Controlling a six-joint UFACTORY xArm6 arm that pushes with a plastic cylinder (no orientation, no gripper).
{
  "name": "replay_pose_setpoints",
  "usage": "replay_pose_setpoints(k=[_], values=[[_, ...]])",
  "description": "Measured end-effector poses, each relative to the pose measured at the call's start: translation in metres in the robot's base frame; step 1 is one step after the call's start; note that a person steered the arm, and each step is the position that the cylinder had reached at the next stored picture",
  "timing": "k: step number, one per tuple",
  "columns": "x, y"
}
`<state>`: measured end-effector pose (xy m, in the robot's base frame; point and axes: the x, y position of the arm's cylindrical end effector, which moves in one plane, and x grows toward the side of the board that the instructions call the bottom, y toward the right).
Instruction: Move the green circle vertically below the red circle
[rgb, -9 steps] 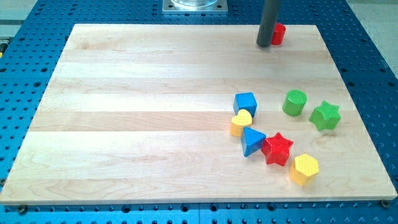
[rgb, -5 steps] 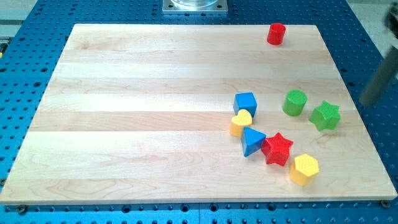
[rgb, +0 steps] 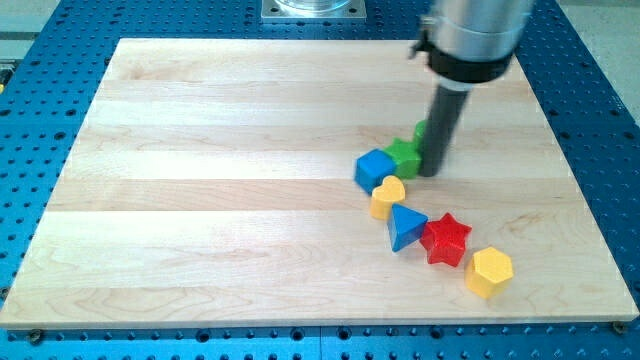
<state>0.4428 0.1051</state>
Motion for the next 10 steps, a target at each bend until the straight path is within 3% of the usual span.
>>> replay_pose_setpoints(k=[1, 2, 4, 5, 10], values=[[-0.005, -0.025], [-0.013, 0.029], [-0.096, 0.08], [-0.064, 0.096], [-0.148, 0.127]])
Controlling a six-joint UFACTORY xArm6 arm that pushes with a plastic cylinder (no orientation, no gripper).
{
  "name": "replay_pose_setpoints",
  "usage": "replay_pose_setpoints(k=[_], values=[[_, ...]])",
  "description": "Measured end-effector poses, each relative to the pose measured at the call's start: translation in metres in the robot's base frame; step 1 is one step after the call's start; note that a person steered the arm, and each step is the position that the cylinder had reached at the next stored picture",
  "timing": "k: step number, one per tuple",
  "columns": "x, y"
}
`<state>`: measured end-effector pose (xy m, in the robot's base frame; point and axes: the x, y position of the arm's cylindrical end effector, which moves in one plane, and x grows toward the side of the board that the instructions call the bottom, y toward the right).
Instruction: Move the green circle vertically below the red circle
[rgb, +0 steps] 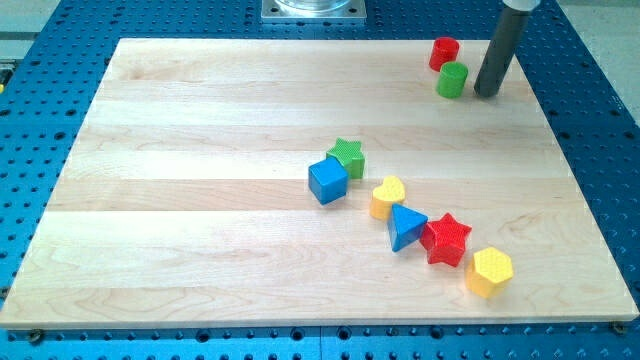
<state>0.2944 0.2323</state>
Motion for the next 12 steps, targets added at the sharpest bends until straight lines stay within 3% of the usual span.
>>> replay_pose_setpoints(k=[2, 3, 4, 5, 6, 8, 12], values=[[-0.004, -0.03], [0.057, -0.037], [0.076, -0.117], [0.044, -0.17], [0.013, -0.14], [-0.011, -0.103], [0.0, -0.087]])
